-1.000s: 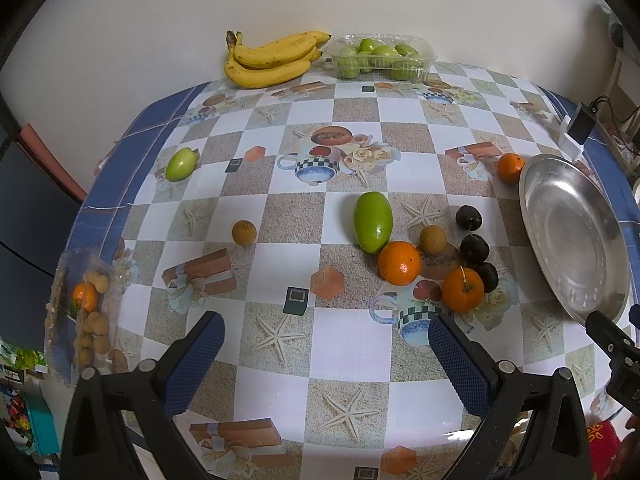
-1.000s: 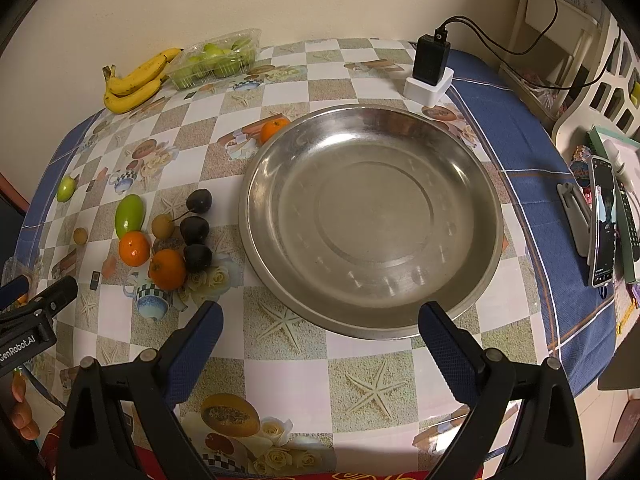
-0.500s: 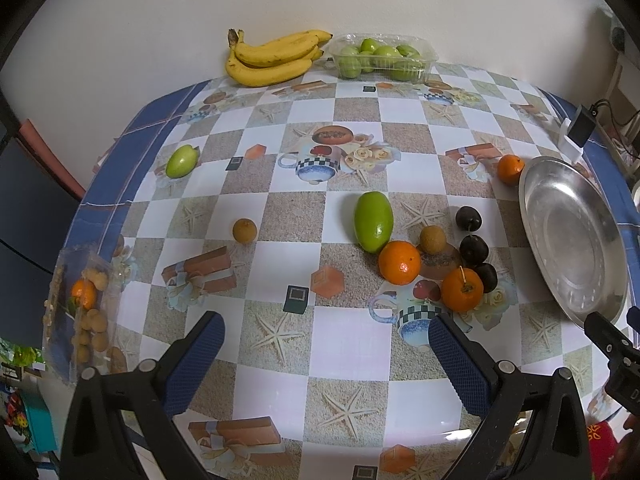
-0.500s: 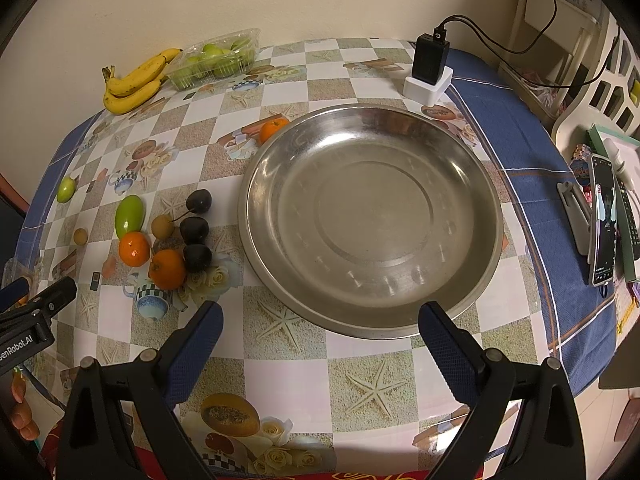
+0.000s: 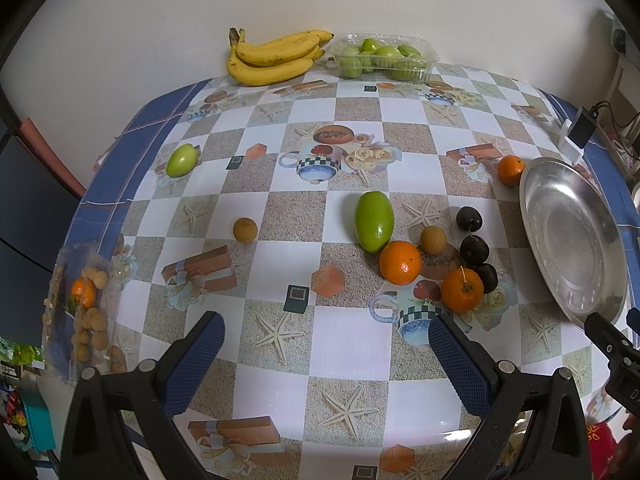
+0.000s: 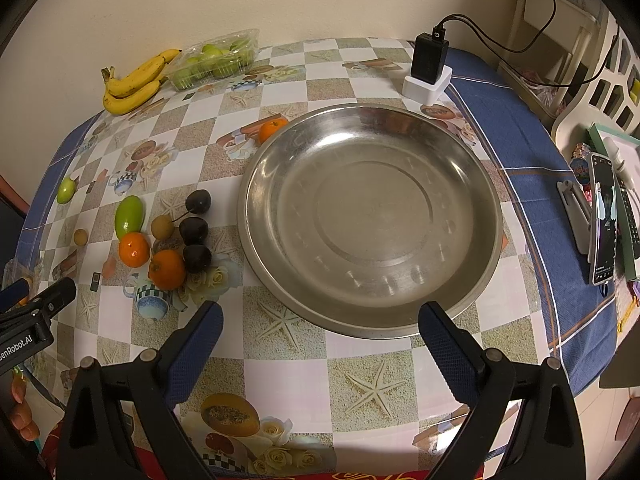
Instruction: Organize fruits
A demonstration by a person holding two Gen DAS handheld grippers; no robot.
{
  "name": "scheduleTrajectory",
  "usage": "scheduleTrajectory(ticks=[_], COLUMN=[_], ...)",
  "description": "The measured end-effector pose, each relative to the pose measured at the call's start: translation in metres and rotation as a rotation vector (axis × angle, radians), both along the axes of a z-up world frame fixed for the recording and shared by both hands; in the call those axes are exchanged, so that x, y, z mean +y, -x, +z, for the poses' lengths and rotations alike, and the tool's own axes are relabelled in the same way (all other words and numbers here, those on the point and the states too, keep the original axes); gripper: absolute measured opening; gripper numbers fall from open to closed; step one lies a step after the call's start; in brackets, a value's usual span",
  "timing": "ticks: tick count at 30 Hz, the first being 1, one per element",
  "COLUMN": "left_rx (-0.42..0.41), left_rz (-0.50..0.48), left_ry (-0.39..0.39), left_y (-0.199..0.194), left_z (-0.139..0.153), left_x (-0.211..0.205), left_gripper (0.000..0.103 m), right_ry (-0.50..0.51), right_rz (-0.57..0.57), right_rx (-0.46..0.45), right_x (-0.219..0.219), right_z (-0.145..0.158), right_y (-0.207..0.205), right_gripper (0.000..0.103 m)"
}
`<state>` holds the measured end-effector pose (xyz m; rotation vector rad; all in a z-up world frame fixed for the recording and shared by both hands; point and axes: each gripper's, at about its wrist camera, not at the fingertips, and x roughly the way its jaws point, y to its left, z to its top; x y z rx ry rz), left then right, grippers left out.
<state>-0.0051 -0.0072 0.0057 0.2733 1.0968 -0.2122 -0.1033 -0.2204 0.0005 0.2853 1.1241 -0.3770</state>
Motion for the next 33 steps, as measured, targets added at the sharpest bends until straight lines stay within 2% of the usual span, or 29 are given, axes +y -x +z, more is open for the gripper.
scheduleTrajectory(ticks=[22, 29, 33], left_rx=[0.002, 0.023, 0.004], left_rz=[0.0, -0.004, -0.031], left_ry=[0.002, 0.029, 0.064], left_y=[0.0002, -0.0019, -0.004], left_z=[-0.0002, -0.0022, 0.0063], left_x=[0.0017, 0.0043, 0.0013], left_gripper=[0.103, 0.103, 0.103], right_ry=[-0.002, -0.006, -0.009], right_rz=[-0.003, -0.013, -0.008], right_rx=[0.004, 0.002, -0.017], right_x=[-0.0012, -0.0029, -0.0019], right_z=[-0.0019, -0.0016, 0.0066], right_y=[0.0004, 0.0017, 0.0007], right_gripper=[0.098, 0.098, 0.098])
